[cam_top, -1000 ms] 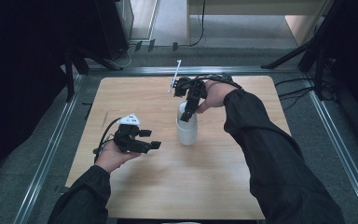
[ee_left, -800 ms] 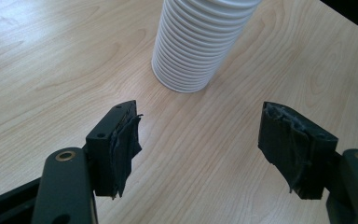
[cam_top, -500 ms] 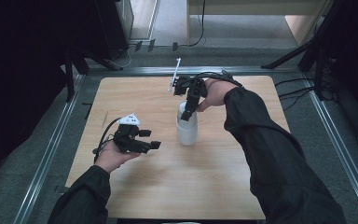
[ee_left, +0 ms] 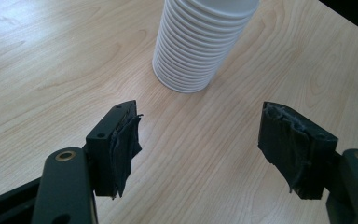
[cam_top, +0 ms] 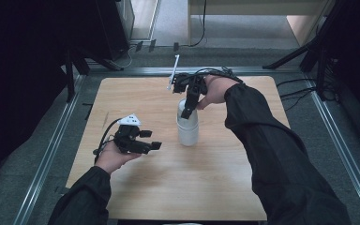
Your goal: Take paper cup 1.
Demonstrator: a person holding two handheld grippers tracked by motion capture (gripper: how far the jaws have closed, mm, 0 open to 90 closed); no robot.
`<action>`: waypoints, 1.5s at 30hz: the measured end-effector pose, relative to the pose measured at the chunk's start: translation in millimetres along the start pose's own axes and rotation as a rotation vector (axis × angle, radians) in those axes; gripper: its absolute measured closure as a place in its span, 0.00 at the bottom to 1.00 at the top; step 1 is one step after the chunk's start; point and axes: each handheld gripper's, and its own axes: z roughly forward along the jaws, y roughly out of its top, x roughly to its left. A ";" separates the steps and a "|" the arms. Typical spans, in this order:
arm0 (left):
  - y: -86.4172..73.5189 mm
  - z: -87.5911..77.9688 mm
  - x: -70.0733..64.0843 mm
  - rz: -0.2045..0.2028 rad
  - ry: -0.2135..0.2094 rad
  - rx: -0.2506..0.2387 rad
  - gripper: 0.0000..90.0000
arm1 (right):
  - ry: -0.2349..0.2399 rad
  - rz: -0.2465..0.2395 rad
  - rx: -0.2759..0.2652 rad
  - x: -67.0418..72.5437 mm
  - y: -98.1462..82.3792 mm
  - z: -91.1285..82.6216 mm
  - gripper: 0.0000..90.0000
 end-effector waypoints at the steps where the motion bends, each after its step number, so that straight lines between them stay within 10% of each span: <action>1: 0.0 0.0 0.0 0.000 0.000 0.000 0.32 | 0.001 0.000 0.003 -0.2 0.1 -1.4 0.37; 37: 0.3 -0.4 1.0 -0.004 0.002 -0.001 0.32 | -0.048 -0.003 -0.061 7.1 7.0 -61.0 0.37; 45: 0.3 -1.0 1.9 -0.009 0.001 -0.003 0.32 | -0.031 0.006 -0.147 12.2 -3.6 -86.9 0.38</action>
